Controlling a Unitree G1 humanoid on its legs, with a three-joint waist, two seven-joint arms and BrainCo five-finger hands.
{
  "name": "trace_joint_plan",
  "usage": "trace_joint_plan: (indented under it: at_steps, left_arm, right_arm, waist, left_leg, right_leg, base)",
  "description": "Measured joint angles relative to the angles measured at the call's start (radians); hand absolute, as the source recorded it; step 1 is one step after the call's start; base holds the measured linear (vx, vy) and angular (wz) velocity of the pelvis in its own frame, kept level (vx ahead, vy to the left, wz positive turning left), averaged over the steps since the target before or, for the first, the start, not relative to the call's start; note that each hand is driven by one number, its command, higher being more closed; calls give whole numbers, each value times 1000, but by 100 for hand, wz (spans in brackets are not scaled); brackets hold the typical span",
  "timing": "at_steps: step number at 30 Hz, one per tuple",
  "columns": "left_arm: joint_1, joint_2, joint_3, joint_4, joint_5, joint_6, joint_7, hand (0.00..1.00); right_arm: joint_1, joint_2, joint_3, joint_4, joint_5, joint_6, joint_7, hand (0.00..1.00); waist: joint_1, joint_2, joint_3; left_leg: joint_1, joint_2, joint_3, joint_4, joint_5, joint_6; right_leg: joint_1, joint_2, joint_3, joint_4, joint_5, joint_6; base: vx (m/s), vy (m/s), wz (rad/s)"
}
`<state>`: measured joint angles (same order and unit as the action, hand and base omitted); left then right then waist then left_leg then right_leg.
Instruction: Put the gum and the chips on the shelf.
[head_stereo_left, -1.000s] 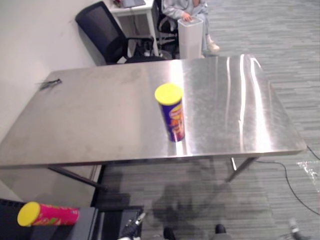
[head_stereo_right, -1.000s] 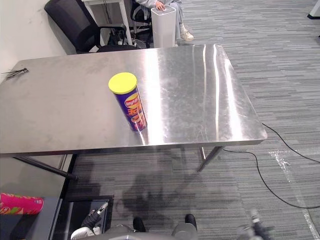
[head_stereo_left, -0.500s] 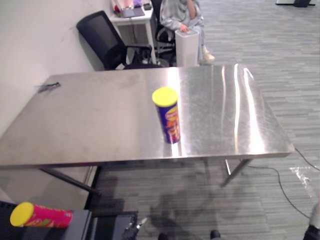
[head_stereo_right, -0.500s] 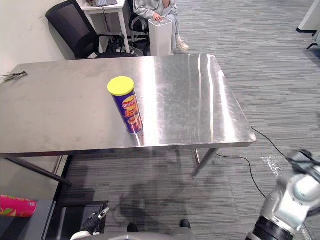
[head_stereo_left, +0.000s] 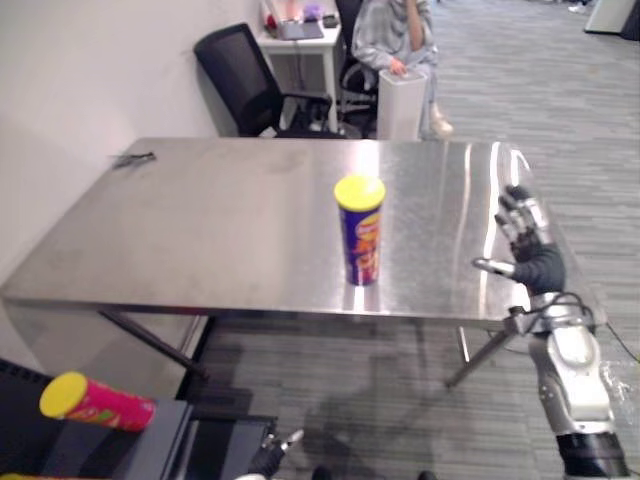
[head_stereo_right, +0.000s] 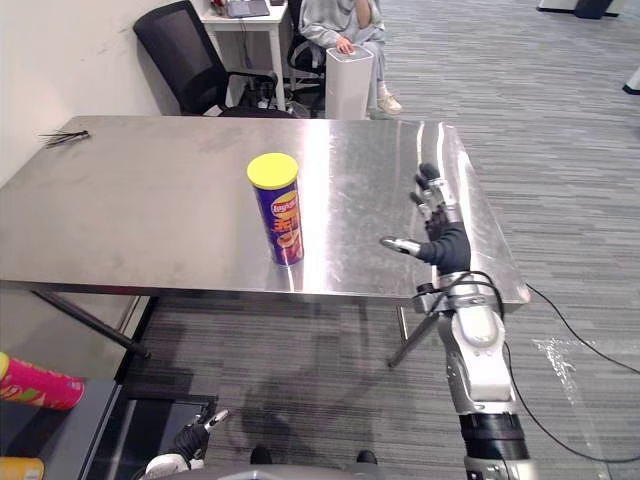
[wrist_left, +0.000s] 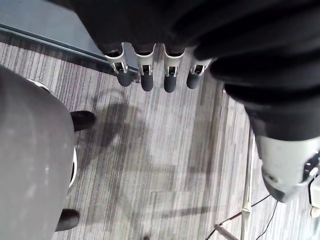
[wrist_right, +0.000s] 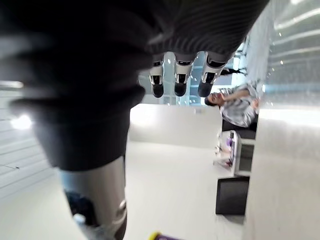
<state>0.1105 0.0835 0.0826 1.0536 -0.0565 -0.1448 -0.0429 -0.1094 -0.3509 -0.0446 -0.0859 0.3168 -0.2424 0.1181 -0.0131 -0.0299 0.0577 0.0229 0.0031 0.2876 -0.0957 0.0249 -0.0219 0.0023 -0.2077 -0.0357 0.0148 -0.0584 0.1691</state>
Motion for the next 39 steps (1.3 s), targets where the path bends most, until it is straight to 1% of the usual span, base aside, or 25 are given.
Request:
trace_joint_plan:
  at_steps: [2,5,9,12,16,18,22,26,33,39]
  left_arm:
    - [0,0,0,1,0,1,0,0]
    - [0,0,0,1,0,2,1,0]
    - [-8,-2,-2,1,0,2,7,0]
    - [-8,-2,-2,0,-1,2,9,0]
    - [-10,-2,-1,-1,-1,2,22,0]
    - [-11,-2,-1,-4,-1,2,27,0]
    - [-11,-2,1,-20,-1,4,37,0]
    - [-11,-2,1,-36,-1,3,38,0]
    - [-13,-2,2,-39,-3,3,38,0]
    - [-14,-2,2,-39,-4,4,38,0]
  right_arm:
    - [-30,0,44,32,0,13,2,0]
    - [-54,0,86,77,-1,21,0,0]
    - [-113,19,146,175,0,40,-3,0]
    - [-149,21,179,217,-1,52,-6,0]
    - [-184,59,194,254,-2,62,-27,0]
    - [-198,61,215,267,-4,65,-36,0]
    - [-242,89,247,313,-4,69,-45,0]
    - [-300,119,274,339,-3,70,-45,0]
    - [-336,128,300,340,-3,73,-45,0]
    - [-373,128,325,378,-3,91,-45,0]
  waist:
    - [1,2,1]
    - [2,3,1]
    - [19,9,6]
    - [21,13,10]
    - [22,15,15]
    - [27,15,19]
    - [45,16,22]
    - [46,15,46]
    - [47,16,55]
    - [49,16,57]
  left_leg:
    - [0,0,-2,0,0,0]
    - [0,0,-3,0,0,0]
    - [1,3,-10,0,0,0]
    - [1,3,-14,0,0,0]
    - [2,3,-16,0,0,0]
    - [2,3,-18,0,0,0]
    - [3,3,-24,0,0,0]
    - [15,3,-29,0,-1,-2]
    - [14,3,-30,-1,-1,-3]
    - [14,6,-30,-7,-2,-4]
  right_leg:
    - [3,0,-3,-3,0,0]
    - [7,1,-6,-8,0,0]
    - [16,4,-14,-16,2,0]
    - [19,4,-17,-17,2,0]
    - [20,4,-19,-17,2,0]
    - [22,4,-21,-17,2,0]
    - [29,4,-28,-21,2,0]
    - [48,4,-37,-31,2,0]
    - [55,4,-40,-36,2,0]
    - [54,6,-41,-36,2,0]
  base:
    - [0,0,0]
    - [4,-7,1]
    - [10,-23,4]
    - [-3,-17,4]
    - [0,0,0]
    - [0,0,0]
    - [-1,-9,4]
    - [-2,-10,4]
    - [0,0,0]
    - [0,0,0]
